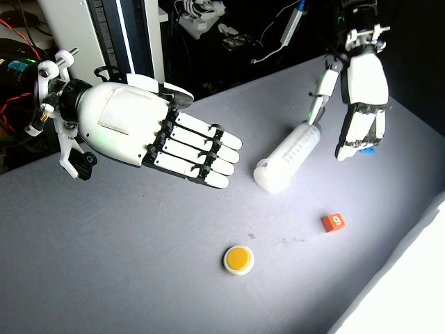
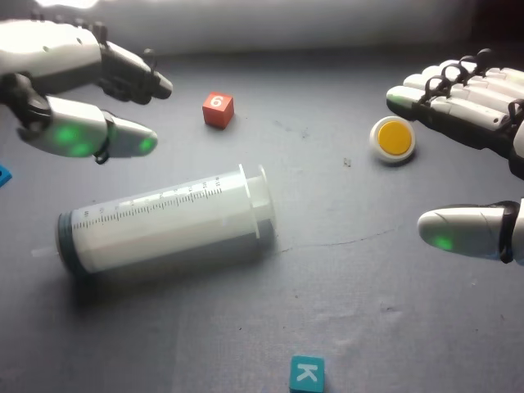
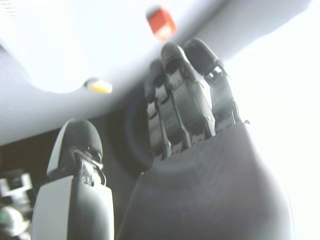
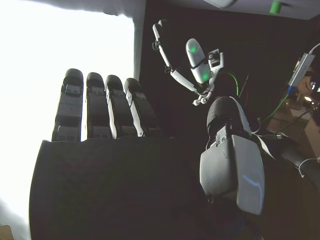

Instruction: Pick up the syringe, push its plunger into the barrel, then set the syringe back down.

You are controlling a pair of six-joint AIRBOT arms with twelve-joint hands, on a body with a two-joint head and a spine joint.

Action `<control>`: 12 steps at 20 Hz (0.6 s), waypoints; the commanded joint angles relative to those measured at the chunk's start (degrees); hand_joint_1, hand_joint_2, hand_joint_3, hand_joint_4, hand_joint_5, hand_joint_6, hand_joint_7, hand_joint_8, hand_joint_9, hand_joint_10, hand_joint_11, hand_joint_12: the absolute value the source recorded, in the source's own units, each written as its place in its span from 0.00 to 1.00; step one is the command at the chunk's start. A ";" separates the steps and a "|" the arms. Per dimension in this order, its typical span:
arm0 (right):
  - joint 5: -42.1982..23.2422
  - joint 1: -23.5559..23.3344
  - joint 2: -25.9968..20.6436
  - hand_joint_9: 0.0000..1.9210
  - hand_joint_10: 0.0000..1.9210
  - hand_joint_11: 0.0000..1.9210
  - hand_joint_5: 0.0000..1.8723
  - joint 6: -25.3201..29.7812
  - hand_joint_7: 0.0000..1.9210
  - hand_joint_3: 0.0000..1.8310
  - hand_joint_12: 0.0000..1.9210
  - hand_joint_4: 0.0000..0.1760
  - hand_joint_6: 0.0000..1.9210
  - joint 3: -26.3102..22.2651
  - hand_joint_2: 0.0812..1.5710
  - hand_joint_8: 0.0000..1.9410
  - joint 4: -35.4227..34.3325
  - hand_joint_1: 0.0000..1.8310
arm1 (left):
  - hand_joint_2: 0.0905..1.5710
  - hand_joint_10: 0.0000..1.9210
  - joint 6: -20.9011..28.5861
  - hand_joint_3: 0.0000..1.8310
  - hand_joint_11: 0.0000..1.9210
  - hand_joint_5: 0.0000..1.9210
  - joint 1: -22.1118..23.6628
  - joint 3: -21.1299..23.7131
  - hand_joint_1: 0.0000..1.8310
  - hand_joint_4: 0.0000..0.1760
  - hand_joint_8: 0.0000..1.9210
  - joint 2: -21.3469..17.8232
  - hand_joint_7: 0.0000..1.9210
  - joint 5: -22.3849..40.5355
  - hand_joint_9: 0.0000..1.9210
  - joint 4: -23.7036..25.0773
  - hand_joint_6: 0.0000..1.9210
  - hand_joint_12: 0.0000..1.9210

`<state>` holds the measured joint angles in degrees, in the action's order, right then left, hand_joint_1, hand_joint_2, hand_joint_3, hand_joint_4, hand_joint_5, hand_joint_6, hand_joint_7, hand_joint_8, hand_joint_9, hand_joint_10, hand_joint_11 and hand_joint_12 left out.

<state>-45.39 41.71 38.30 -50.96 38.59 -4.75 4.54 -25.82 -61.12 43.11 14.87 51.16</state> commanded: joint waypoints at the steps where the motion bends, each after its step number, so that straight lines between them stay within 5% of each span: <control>1: -6.95 -0.42 -0.09 0.12 0.01 0.06 0.15 0.01 0.16 0.00 0.05 0.00 0.01 -0.09 0.73 0.01 0.21 0.00 | 0.77 0.40 -0.19 0.00 0.18 0.38 0.89 -0.22 0.25 0.00 0.28 -0.76 0.37 9.72 0.32 0.76 0.15 0.72; 2: -6.95 -0.42 -0.09 0.29 0.03 0.08 0.28 0.01 0.32 0.00 0.39 0.00 0.01 -0.09 0.75 0.01 0.23 0.00 | 0.76 0.86 -0.28 0.00 0.27 0.26 0.94 -0.33 0.27 0.00 0.76 -1.89 0.29 15.41 0.27 4.06 0.64 0.94; 3: -6.95 -0.42 -0.09 0.38 0.06 0.13 0.37 0.01 0.42 0.00 0.58 0.00 0.02 -0.09 0.77 0.03 0.23 0.00 | 0.76 0.97 -0.54 0.00 0.35 0.25 0.94 -0.40 0.26 0.00 0.95 -2.49 0.31 18.23 0.32 5.58 0.93 0.99; 4: -6.95 -0.42 -0.09 0.41 0.42 0.27 0.50 0.01 0.50 0.00 0.71 0.00 0.10 -0.09 0.77 0.27 0.25 0.04 | 0.76 0.99 -0.71 0.00 0.53 0.42 1.12 -0.34 0.21 0.00 0.99 -3.60 0.48 22.09 0.47 7.34 0.99 1.00; 5: -6.95 -0.42 -0.09 0.39 0.88 0.34 0.44 -0.02 0.43 0.00 0.94 0.00 0.69 -0.09 0.77 0.79 0.28 0.03 | 0.77 1.00 -0.93 0.00 0.75 0.66 1.42 -0.22 0.12 0.00 1.00 -4.47 0.69 24.18 0.69 8.74 1.00 1.00; 6: -6.95 -0.42 -0.09 0.41 0.98 0.39 0.41 -0.02 0.43 0.00 0.99 0.00 0.94 -0.09 0.77 0.96 0.31 0.02 | 0.77 1.00 -1.46 0.00 0.84 0.76 1.63 -0.26 0.09 0.00 1.00 -4.97 0.79 26.06 0.80 9.37 1.00 1.00; 7: -6.95 -0.42 -0.09 0.46 1.00 0.49 0.43 -0.02 0.44 0.00 1.00 0.00 0.99 -0.09 0.76 0.99 0.32 0.03 | 0.76 1.00 -1.75 0.00 0.85 0.80 2.02 -0.34 0.08 0.27 1.00 -5.59 0.83 28.53 0.84 10.09 1.00 1.00; 8: -6.95 -0.42 -0.09 0.58 1.00 0.65 0.47 -0.02 0.51 0.00 1.00 0.00 1.00 -0.09 0.76 1.00 0.32 0.04 | 0.75 1.00 -2.10 0.00 0.89 0.84 2.38 -0.40 0.13 0.41 1.00 -6.05 0.87 30.30 0.89 10.65 1.00 1.00; 10: -6.95 -0.42 -0.09 0.77 1.00 0.82 0.69 -0.02 0.73 0.00 1.00 0.00 1.00 -0.09 0.78 1.00 0.33 0.02 | 0.81 1.00 -2.60 0.01 0.94 0.86 3.51 -0.44 0.25 0.46 1.00 -7.19 0.90 34.43 0.92 13.52 1.00 1.00; 11: -6.96 -0.43 -0.09 0.82 1.00 0.88 0.74 -0.02 0.79 0.00 1.00 0.14 1.00 -0.09 0.82 1.00 0.35 0.08 | 0.86 1.00 -2.65 0.01 0.94 0.86 3.93 -0.45 0.34 0.41 1.00 -7.56 0.90 35.84 0.92 14.67 1.00 1.00; 12: -6.96 -0.43 -0.09 0.92 1.00 0.97 0.82 -0.03 0.87 0.01 1.00 0.23 1.00 -0.09 0.90 1.00 0.35 0.30 | 0.86 1.00 -2.98 0.00 0.95 0.86 4.18 -0.45 0.54 0.29 1.00 -7.82 0.91 36.89 0.93 15.20 1.00 1.00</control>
<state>-45.63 41.71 38.30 -51.09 38.59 -4.58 1.61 -22.37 -61.41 35.42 48.56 70.19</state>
